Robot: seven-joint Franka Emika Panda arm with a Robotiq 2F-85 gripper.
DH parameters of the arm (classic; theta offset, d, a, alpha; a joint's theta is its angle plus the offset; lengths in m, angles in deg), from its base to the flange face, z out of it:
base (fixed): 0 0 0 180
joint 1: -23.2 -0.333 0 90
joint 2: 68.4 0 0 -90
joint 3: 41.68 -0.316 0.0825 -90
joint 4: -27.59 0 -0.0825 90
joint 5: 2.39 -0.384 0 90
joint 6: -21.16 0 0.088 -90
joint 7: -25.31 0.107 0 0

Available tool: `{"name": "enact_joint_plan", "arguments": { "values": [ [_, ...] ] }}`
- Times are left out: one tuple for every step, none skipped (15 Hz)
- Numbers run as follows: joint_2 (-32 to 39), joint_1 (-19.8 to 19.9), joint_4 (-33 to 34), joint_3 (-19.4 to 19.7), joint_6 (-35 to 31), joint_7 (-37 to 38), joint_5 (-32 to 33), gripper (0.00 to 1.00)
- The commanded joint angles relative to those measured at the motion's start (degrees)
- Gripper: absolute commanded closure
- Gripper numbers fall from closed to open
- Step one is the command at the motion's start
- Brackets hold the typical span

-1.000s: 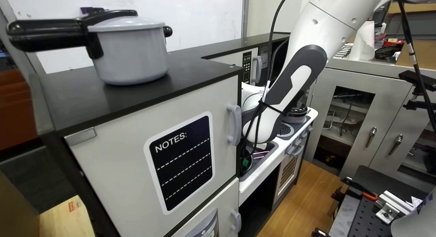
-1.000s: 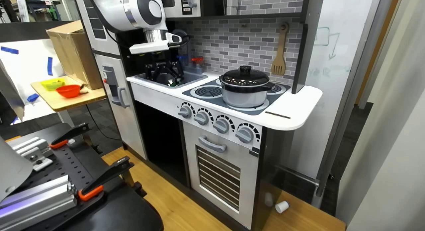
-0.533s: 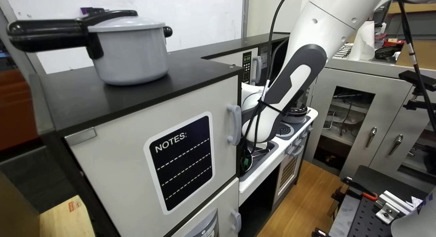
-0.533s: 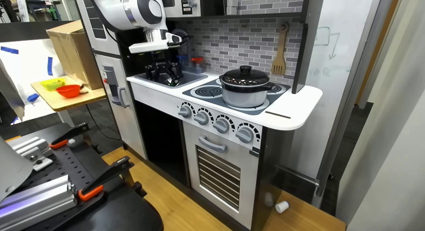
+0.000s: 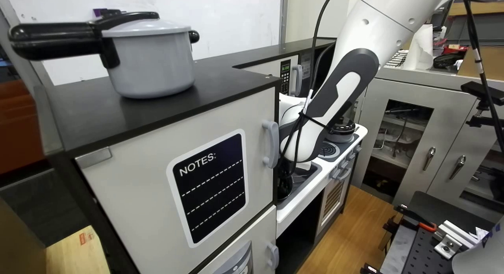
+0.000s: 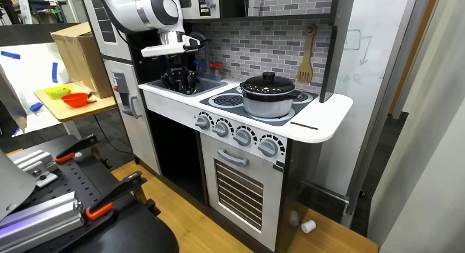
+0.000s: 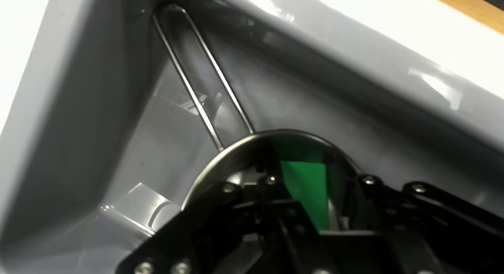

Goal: Place the black lid on top of the grey pot on the stove, remove the green block from the silver pan in the sink and set it on the stove then place it back on the pan

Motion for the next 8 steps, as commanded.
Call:
{"name": "enact_joint_plan", "arguments": {
  "values": [
    [-0.34, 1.32, 0.84, 0.23, 2.44, -2.11, -1.25, 0.92],
    [-0.41, 1.38, 0.86, 0.24, 2.5, -2.15, -1.29, 0.92],
    [-0.5, 1.39, 0.85, 0.3, 2.54, -2.11, -1.23, 0.92],
    [-0.63, 1.43, 0.8, 0.33, 2.57, -2.14, -1.22, 0.92],
    [-0.78, 1.43, 0.73, 0.4, 2.59, -2.1, -1.14, 0.92],
    [-1.01, 1.46, 0.58, 0.47, 2.64, -2.08, -1.09, 0.92],
    [-1.33, 1.45, 0.41, 0.61, 2.67, -1.94, -0.96, 0.92],
    [-1.93, 1.53, 0.05, 0.69, 2.53, -1.86, -0.86, 0.92]
  ]
}}
